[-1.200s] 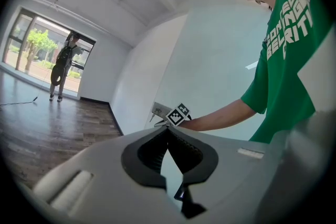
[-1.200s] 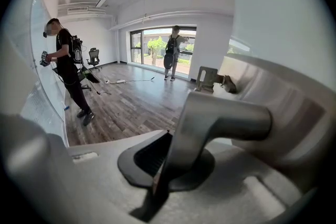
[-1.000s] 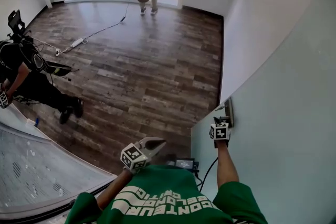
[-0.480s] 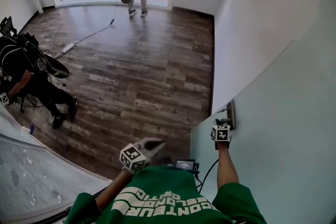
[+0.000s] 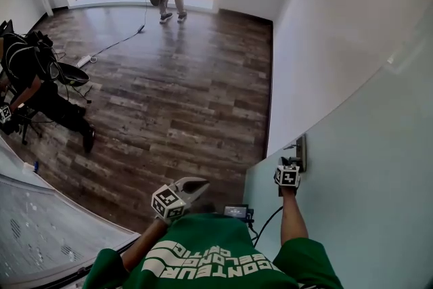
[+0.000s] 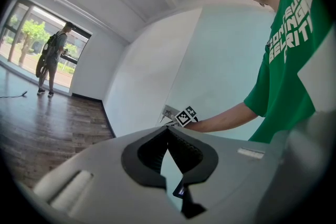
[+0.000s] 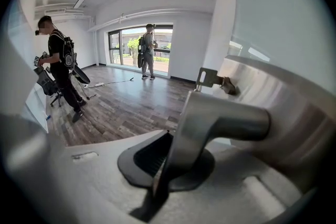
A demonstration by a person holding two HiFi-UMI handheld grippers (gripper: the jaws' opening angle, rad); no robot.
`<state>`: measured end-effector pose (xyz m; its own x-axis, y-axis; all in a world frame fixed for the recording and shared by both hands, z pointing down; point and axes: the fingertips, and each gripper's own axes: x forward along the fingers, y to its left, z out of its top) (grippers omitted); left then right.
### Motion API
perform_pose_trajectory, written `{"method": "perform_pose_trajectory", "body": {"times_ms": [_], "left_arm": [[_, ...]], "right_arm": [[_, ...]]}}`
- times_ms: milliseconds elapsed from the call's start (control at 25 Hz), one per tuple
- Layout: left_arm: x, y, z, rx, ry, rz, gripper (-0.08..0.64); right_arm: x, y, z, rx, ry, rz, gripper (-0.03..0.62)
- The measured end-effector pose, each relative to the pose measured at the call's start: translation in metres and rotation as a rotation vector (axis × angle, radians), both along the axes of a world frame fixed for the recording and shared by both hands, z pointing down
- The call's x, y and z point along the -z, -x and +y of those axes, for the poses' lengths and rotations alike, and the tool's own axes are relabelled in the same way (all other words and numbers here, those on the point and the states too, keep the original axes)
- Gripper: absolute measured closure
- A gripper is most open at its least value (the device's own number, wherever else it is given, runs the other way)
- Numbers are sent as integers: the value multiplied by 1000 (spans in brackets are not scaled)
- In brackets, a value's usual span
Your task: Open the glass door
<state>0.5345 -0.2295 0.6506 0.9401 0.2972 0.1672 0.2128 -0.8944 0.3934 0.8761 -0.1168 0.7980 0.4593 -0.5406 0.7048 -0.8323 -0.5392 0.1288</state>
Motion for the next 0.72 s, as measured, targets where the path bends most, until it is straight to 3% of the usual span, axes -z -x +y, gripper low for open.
{"method": "perform_pose_trajectory", "body": {"times_ms": [320, 720], "left_arm": [[0, -12, -1, 17, 11, -1, 549], [4, -13, 2, 19, 6, 9, 549]], "right_arm": [[3, -17, 14, -23, 0, 12, 600], [2, -9, 7, -4, 4, -12, 600]]}}
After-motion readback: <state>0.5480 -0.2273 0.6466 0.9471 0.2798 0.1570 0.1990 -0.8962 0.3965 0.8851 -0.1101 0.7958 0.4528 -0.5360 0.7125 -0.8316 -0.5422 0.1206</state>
